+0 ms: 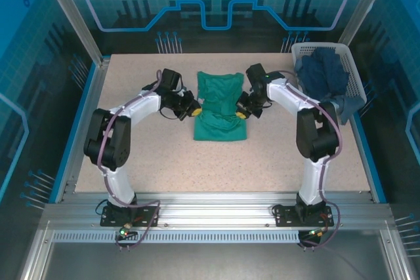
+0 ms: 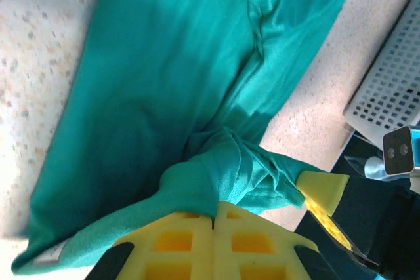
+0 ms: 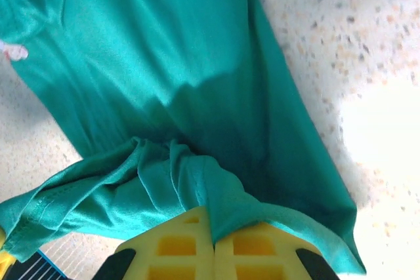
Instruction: Fold and stack the t-shirts
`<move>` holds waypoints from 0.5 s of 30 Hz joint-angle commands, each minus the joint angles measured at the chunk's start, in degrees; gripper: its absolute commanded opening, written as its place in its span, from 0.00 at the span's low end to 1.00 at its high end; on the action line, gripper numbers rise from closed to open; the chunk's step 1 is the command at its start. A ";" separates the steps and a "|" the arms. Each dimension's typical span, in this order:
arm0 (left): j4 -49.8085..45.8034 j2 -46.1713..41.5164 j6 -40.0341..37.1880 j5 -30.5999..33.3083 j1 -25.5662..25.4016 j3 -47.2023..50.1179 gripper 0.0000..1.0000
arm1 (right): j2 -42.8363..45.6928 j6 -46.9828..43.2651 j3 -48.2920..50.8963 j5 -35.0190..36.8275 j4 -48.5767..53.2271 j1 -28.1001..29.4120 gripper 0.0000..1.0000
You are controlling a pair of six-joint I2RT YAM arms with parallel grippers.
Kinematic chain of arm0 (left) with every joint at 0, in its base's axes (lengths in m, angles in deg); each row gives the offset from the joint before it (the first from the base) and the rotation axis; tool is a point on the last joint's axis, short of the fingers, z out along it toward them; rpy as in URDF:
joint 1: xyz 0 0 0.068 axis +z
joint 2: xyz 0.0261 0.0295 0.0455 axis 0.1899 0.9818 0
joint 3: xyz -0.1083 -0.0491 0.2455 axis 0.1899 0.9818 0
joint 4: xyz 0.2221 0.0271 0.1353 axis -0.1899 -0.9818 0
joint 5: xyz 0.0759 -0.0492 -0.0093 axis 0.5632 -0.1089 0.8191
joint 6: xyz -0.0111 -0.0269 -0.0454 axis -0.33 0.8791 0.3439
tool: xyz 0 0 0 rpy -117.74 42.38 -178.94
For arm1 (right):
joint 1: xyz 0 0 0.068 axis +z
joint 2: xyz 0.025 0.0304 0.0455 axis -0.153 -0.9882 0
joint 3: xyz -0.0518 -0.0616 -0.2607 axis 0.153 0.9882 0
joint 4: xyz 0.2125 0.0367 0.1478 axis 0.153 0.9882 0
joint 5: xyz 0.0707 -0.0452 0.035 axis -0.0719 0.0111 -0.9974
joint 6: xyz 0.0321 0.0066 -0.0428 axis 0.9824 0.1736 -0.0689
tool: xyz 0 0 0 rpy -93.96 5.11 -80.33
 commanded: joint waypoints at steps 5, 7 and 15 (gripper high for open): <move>1.48 5.72 -1.62 -0.01 2.02 -4.65 0.23 | -7.85 -3.30 -8.58 -1.07 0.66 -2.69 0.21; 0.75 4.01 -2.32 2.13 1.95 -4.70 0.39 | -7.17 -4.51 -9.23 0.04 0.72 -3.27 0.34; 2.58 -6.73 2.91 0.58 -2.80 7.98 0.29 | 6.32 -5.56 3.39 3.09 -3.46 -0.01 0.32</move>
